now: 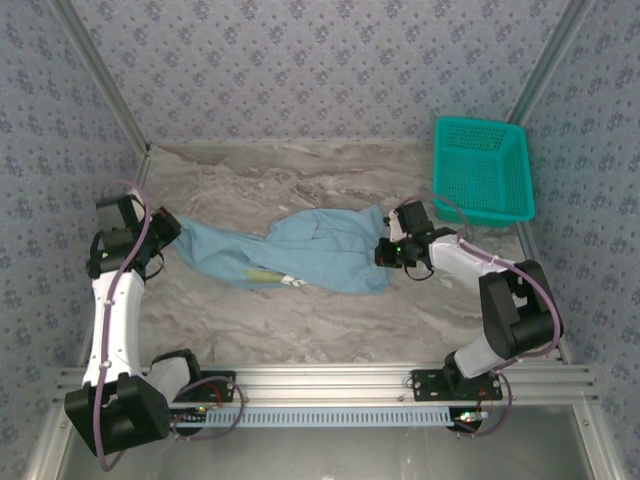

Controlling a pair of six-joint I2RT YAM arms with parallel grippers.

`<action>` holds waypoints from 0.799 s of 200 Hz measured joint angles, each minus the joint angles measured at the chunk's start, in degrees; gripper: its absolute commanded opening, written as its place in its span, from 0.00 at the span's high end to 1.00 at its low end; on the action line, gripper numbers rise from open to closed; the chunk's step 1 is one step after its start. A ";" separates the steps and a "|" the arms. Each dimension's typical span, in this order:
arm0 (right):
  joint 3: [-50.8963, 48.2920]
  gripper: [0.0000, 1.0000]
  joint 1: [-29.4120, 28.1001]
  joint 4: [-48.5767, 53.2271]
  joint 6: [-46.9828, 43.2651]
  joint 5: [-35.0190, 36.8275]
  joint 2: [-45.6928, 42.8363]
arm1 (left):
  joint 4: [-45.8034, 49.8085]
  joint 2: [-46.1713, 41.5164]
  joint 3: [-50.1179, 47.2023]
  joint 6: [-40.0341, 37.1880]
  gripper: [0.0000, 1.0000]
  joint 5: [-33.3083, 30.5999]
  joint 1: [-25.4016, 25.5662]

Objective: Fold the inside-out t-shirt

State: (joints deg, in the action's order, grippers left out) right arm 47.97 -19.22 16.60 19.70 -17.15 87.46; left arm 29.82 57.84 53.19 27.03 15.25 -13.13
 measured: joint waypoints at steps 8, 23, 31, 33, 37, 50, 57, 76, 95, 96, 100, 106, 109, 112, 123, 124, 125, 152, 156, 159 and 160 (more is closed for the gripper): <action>0.00 0.84 0.02 0.09 -0.13 0.13 0.07 | 0.02 0.00 0.00 0.00 1.00 -0.02 0.00; 0.00 0.78 0.11 0.20 -0.81 0.33 0.52 | 0.00 0.02 0.00 0.00 1.00 0.00 0.00; -0.02 0.75 0.11 0.17 -1.20 0.39 0.98 | 0.00 0.02 0.00 0.00 1.00 0.00 0.00; 0.00 0.75 0.11 0.13 -1.18 0.42 1.14 | 0.00 0.00 0.00 0.00 1.00 0.00 0.00; 0.00 0.74 0.11 0.15 -1.33 0.42 1.49 | 0.00 0.00 0.00 0.00 1.00 0.00 0.00; 0.00 0.72 0.11 0.15 -1.51 0.63 2.54 | 0.00 0.02 0.00 0.00 1.00 0.00 0.00; 0.00 0.72 0.11 0.20 -1.64 0.81 3.02 | 0.00 0.00 0.00 0.00 1.00 0.00 0.00; 0.02 0.71 0.11 0.33 -2.19 1.25 3.89 | 0.00 0.00 0.00 0.00 1.00 0.02 0.00; 0.17 0.70 0.09 0.35 -2.62 1.66 4.57 | 0.00 0.00 0.00 0.00 1.00 0.02 0.00; 0.20 0.70 0.09 0.35 -2.64 1.68 4.61 | 0.00 0.00 0.00 0.00 1.00 0.02 0.00; 0.22 0.69 0.04 0.33 -2.75 1.79 4.72 | 0.00 0.00 0.00 0.00 1.00 0.04 0.00; 0.31 0.69 -0.07 0.37 -2.86 2.05 4.85 | 0.00 0.00 0.00 0.00 1.00 0.17 0.00; 0.31 0.68 -0.09 0.35 -2.93 2.29 4.96 | 0.00 0.00 0.00 0.00 1.00 0.20 0.00; 0.35 0.68 -0.17 0.35 -3.08 2.38 5.01 | 0.00 0.00 0.00 0.00 1.00 0.20 0.00; 0.55 0.68 -0.37 0.44 -3.37 2.99 5.25 | 0.00 0.00 -0.02 0.00 1.00 0.28 0.00; 0.57 0.67 -0.39 0.48 -3.39 3.04 5.25 | 0.00 0.00 -0.02 0.00 1.00 0.31 0.00; 0.63 0.67 -0.44 0.50 -3.50 3.06 5.27 | 0.00 0.00 -0.02 0.00 1.00 0.31 0.00; 1.86 0.66 -1.33 0.98 -4.33 4.37 6.16 | 0.00 0.00 -0.04 0.00 1.00 0.46 0.00; 2.01 0.66 -1.49 0.98 -4.35 4.50 6.34 | 0.00 0.00 -0.04 0.00 1.00 0.44 0.00; 2.14 0.66 -1.60 0.98 -4.39 4.57 6.43 | 0.00 0.00 -0.04 0.00 1.00 0.46 0.00; 2.16 0.66 -1.62 0.98 -4.42 4.59 6.45 | 0.00 0.00 -0.04 0.00 1.00 0.46 0.00</action>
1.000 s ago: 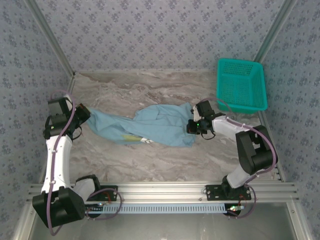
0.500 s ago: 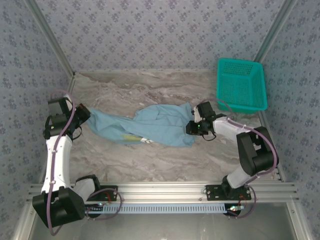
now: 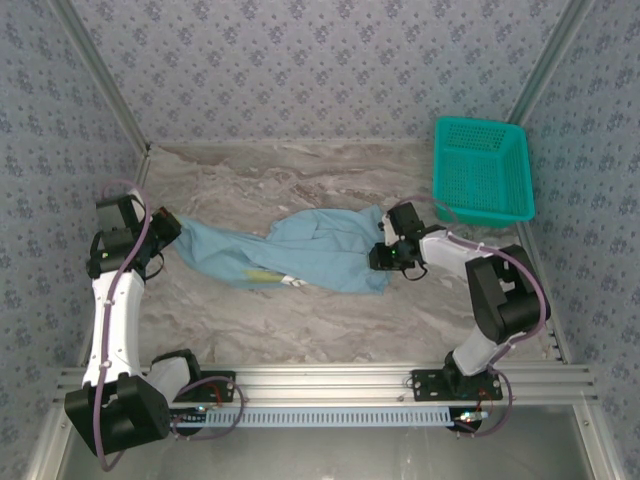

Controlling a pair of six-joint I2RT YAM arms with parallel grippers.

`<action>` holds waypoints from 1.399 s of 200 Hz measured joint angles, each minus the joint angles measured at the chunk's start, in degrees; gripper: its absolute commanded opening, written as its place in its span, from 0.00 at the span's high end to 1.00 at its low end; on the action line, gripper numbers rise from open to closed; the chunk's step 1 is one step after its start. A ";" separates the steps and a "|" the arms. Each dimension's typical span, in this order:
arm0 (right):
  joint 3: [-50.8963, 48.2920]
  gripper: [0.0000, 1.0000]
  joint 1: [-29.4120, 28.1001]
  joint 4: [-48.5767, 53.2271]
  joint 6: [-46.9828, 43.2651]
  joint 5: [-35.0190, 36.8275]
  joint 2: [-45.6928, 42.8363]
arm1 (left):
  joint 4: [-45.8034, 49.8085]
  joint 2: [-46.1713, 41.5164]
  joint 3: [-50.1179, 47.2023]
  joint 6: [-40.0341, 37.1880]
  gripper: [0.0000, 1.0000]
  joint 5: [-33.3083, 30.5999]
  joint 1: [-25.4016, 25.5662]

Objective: Fold the inside-out t-shirt

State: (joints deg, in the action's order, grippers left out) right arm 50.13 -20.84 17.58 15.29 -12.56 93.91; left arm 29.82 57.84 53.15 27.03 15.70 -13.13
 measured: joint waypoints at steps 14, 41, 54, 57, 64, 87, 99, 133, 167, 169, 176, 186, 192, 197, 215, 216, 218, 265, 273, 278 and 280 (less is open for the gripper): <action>0.28 0.69 -0.57 0.04 -0.31 0.42 0.46 | -0.02 0.00 0.00 0.00 1.00 0.00 0.00; 0.39 0.76 -1.22 0.26 -0.68 1.27 0.87 | -0.02 0.00 -0.04 0.00 1.00 0.02 0.00; 0.46 0.80 -1.33 0.31 -0.81 1.42 0.87 | -0.02 0.00 -0.04 0.00 1.00 0.13 0.00; 0.50 0.81 -1.36 0.37 -0.98 1.42 0.87 | -0.02 0.00 -0.04 0.00 1.00 0.15 0.00; 0.59 0.84 -1.46 0.50 -1.09 1.49 0.87 | -0.02 0.00 -0.04 0.00 1.00 0.15 0.00; 0.98 0.95 -1.70 0.81 -1.25 1.99 0.79 | -0.02 0.00 -0.04 0.00 1.00 0.15 0.00; 1.09 1.00 -1.81 1.49 -1.27 2.36 0.26 | -0.02 0.00 -0.04 0.00 1.00 0.15 0.00; 1.11 1.00 -1.70 4.52 -1.68 2.97 -5.64 | -0.02 0.00 -0.04 0.02 1.00 0.15 0.00; 3.13 1.00 -0.35 7.21 -2.25 2.82 -17.66 | -0.02 -0.20 -0.04 0.92 1.00 0.46 0.00; 3.37 1.00 -0.22 7.19 -2.27 2.67 -18.51 | -0.02 -0.24 -0.04 0.96 1.00 0.48 0.00; 4.31 1.00 0.31 7.26 -2.27 2.23 -21.29 | -0.02 -0.52 -0.04 1.33 1.00 0.79 0.00; 5.62 1.00 1.11 6.99 -2.25 1.49 -24.72 | -0.02 -1.25 -0.02 2.08 1.00 1.36 0.00; 6.51 1.00 1.64 6.75 -2.23 0.98 -26.73 | 0.00 -1.81 0.07 2.54 1.00 1.70 0.00; 7.30 1.00 2.01 6.32 -2.21 0.66 -28.35 | 0.02 -2.36 0.26 2.93 1.00 2.05 0.00; 10.14 1.00 3.28 4.33 -1.95 -0.13 -33.33 | 0.11 -4.02 2.58 4.37 1.00 3.52 0.00; 10.25 1.00 3.30 4.17 -1.90 -0.13 -33.53 | 0.11 -4.11 2.71 4.42 1.00 3.61 0.00; 10.56 1.00 3.41 3.98 -1.77 -0.13 -34.07 | 0.11 -4.31 3.17 4.61 1.00 3.72 0.00; 21.79 1.00 3.89 1.75 -1.05 1.60 -38.77 | 0.52 -8.76 16.59 6.69 1.00 5.79 0.00; 24.63 1.00 3.89 2.84 -1.40 2.54 -38.99 | 1.53 -9.44 19.52 6.71 1.00 5.75 0.00; 26.69 1.00 3.89 3.67 -1.66 3.21 -39.28 | 2.32 -9.81 21.90 6.67 1.00 5.68 0.00; 27.54 1.00 3.89 4.02 -1.73 3.52 -39.36 | 2.71 -9.86 22.91 6.67 1.00 5.62 0.00</action>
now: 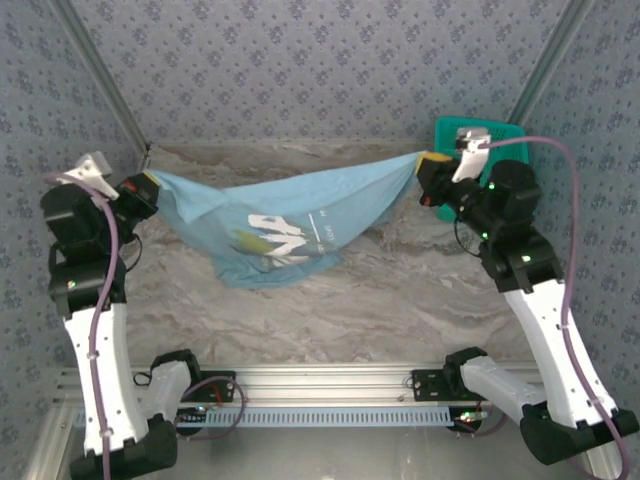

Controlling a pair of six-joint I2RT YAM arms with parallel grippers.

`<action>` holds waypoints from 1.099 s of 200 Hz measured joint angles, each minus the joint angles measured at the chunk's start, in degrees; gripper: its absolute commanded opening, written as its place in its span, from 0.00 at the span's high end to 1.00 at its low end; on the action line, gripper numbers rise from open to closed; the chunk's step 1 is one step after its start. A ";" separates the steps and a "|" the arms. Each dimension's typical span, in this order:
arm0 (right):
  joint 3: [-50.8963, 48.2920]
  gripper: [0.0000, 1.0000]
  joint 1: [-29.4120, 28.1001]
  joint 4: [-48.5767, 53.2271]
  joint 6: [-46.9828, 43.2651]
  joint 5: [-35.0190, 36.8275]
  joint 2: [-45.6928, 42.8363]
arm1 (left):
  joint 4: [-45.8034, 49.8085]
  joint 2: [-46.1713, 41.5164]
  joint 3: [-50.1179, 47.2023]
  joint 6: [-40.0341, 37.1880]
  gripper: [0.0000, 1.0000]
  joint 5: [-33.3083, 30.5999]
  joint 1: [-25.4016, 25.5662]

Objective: Fold the inside-out t-shirt

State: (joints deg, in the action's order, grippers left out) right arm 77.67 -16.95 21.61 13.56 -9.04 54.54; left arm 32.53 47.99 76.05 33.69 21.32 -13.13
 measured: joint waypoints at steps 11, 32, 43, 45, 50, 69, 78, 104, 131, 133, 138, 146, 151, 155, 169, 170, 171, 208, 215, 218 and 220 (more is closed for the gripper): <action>3.87 1.00 0.00 1.40 -0.81 1.38 -1.14 | 1.77 -0.44 5.70 -0.39 1.00 -0.44 0.00; 10.99 1.00 0.00 4.00 -2.21 4.09 -4.04 | 5.40 -0.50 17.18 -1.75 1.00 -2.38 0.00; 14.88 1.00 0.00 5.16 -2.99 5.31 -5.18 | 7.67 -0.07 23.28 -2.45 1.00 -3.41 0.00; 15.58 1.00 0.00 5.31 -3.15 5.51 -5.29 | 8.11 0.02 24.50 -2.71 1.00 -3.63 0.00; 17.25 1.00 0.00 5.70 -3.58 5.92 -5.73 | 8.90 0.22 27.43 -2.97 1.00 -4.02 0.00; 23.02 1.00 0.00 6.75 -5.64 7.48 -6.93 | 11.04 2.34 38.05 -4.13 1.00 -5.46 0.00; 25.29 1.00 0.00 6.84 -6.99 8.50 -6.86 | 11.45 3.67 41.70 -4.55 1.00 -5.95 0.00; 28.09 1.00 0.00 6.91 -10.60 11.98 -4.59 | 11.65 8.52 47.17 -5.14 1.00 -7.23 0.00; 28.02 1.00 0.15 5.75 -13.40 14.69 2.19 | 10.80 15.87 45.81 -5.11 1.00 -7.48 0.00; 28.00 1.00 0.24 5.57 -13.57 14.78 2.97 | 10.75 16.35 45.75 -5.11 1.00 -7.50 0.00; 27.96 1.00 0.48 4.90 -13.81 14.88 4.94 | 10.60 18.25 45.59 -5.09 1.00 -7.63 0.00; 27.96 1.00 1.07 3.76 -14.08 14.86 8.15 | 10.12 21.40 45.59 -5.05 1.00 -7.72 0.00; 27.96 1.00 1.57 2.78 -14.08 14.84 10.19 | 9.60 23.19 45.62 -4.94 1.00 -7.72 0.00; 27.96 1.00 2.05 2.01 -14.08 14.73 12.09 | 9.05 24.87 45.77 -4.90 1.00 -7.74 0.00; 28.50 1.00 4.02 -0.68 -13.75 13.88 18.27 | 8.33 31.69 48.41 -4.55 1.00 -7.82 0.02; 28.55 1.00 4.11 -0.85 -13.73 13.81 18.62 | 8.31 32.59 48.96 -4.52 1.00 -7.87 0.02; 28.68 1.00 4.28 -1.11 -13.53 13.66 19.43 | 8.35 33.05 49.29 -4.52 1.00 -7.87 0.02; 40.26 1.00 6.54 -2.51 -10.97 10.71 37.57 | 12.70 58.53 81.09 -3.85 1.00 -7.63 0.13; 42.95 1.00 6.54 -2.54 -10.62 10.21 39.69 | 12.52 61.88 86.58 -3.56 1.00 -7.63 0.11; 44.15 1.00 6.51 -2.56 -10.47 9.90 40.48 | 12.39 62.77 88.11 -3.39 1.00 -7.61 0.11; 45.07 1.00 6.49 -2.49 -10.34 9.68 41.05 | 12.22 63.14 88.72 -3.15 1.00 -7.61 0.11</action>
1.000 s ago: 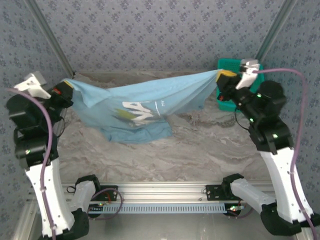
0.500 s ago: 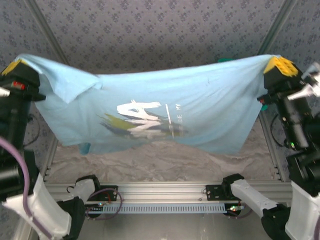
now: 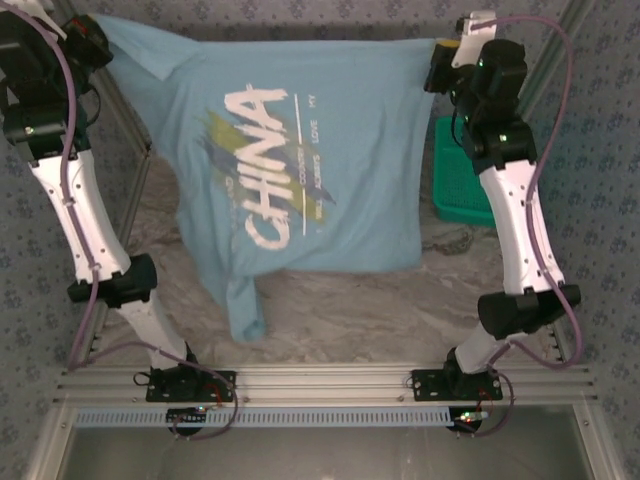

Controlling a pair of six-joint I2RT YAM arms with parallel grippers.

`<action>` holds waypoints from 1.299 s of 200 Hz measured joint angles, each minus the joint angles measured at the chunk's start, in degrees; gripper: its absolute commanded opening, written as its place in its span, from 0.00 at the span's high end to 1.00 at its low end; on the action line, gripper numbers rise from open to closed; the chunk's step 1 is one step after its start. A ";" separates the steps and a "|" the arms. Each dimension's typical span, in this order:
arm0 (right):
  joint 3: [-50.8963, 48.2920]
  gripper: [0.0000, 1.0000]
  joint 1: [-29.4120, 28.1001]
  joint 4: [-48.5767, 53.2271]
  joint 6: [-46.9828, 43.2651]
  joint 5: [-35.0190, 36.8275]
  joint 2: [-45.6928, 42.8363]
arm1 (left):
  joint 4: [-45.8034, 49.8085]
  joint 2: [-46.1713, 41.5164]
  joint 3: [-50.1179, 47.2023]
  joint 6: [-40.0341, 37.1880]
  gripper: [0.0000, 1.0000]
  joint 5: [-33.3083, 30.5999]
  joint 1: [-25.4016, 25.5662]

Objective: Fold the inside-out t-shirt

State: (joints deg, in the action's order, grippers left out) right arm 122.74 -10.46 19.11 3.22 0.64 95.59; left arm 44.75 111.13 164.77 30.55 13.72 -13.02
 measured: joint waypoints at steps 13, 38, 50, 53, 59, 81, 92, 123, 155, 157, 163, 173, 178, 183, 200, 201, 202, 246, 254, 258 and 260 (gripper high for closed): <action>5.11 1.00 -0.02 0.11 0.55 -1.20 2.14 | -1.31 -0.17 -0.17 0.87 1.00 0.33 -0.07; 10.78 1.00 -0.02 -0.07 1.70 -3.65 2.01 | -3.41 -3.08 -2.58 2.56 1.00 2.36 -0.11; 10.40 1.00 -0.02 -0.15 2.16 -4.68 0.24 | -3.15 -3.96 -2.27 3.06 1.00 3.69 -0.11; 9.88 1.00 0.00 -0.20 2.32 -4.83 -0.42 | -2.93 -4.31 -2.23 3.13 1.00 4.07 -0.11; 8.17 1.00 0.00 -0.50 2.56 -5.31 -1.97 | -2.29 -4.92 -2.23 3.23 1.00 4.87 -0.11; -4.70 1.00 -0.02 -1.36 4.17 -6.51 -10.21 | 2.16 -9.14 -5.20 2.25 1.00 7.13 0.90; -13.64 1.00 0.00 -1.51 5.16 -6.95 -14.86 | 3.93 -14.19 -12.74 0.63 1.00 7.54 2.89; -42.93 1.00 -0.02 0.13 9.07 -7.56 -26.03 | -5.27 -41.00 -64.04 -0.48 1.00 9.94 13.07; -66.84 1.00 -0.02 7.34 13.14 -7.56 -30.95 | -5.57 -58.53 -104.65 2.64 1.00 9.53 18.29; -67.93 1.00 0.00 7.89 13.22 -7.54 -31.19 | -5.51 -59.06 -106.66 2.80 1.00 9.38 18.62; -70.42 1.00 0.00 9.55 14.01 -7.61 -31.69 | -4.74 -60.76 -111.60 3.50 1.00 8.96 19.50; -73.72 1.00 0.13 12.04 15.34 -7.82 -32.52 | -2.56 -63.89 -118.38 4.70 1.00 8.41 20.20; -74.69 1.00 0.26 12.87 15.63 -8.00 -32.81 | -1.57 -65.66 -121.15 5.11 1.00 8.04 20.22; -75.56 1.00 0.44 13.77 16.15 -8.09 -33.00 | -0.31 -67.41 -123.29 5.53 1.00 7.50 20.22; -77.33 1.00 1.68 15.28 17.88 -8.15 -32.87 | 1.79 -70.64 -127.10 6.23 1.00 6.84 20.22; -77.42 1.00 1.81 15.30 18.03 -8.17 -32.83 | 1.79 -70.69 -127.21 6.23 1.00 6.82 20.22; -77.48 1.00 1.88 15.37 18.05 -8.17 -32.81 | 1.81 -70.79 -127.38 6.25 1.00 6.82 20.22; -81.11 0.99 8.61 15.19 19.89 -7.52 -28.37 | 1.38 -67.93 -130.60 8.57 1.00 5.64 22.10; -81.88 0.97 9.92 14.99 20.00 -7.54 -27.74 | 1.40 -68.00 -130.77 9.05 1.00 4.87 22.21; -82.27 0.97 10.49 14.91 20.13 -7.54 -27.50 | 1.42 -68.11 -130.79 9.20 1.00 4.68 22.32; -82.49 0.97 10.75 14.88 20.15 -7.52 -27.39 | 1.42 -68.24 -130.79 9.31 1.00 4.52 22.43</action>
State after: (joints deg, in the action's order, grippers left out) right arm 40.25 0.30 34.00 23.38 -6.87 68.20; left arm 46.17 42.89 33.98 39.86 18.24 9.41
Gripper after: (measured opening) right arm 0.056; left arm 0.040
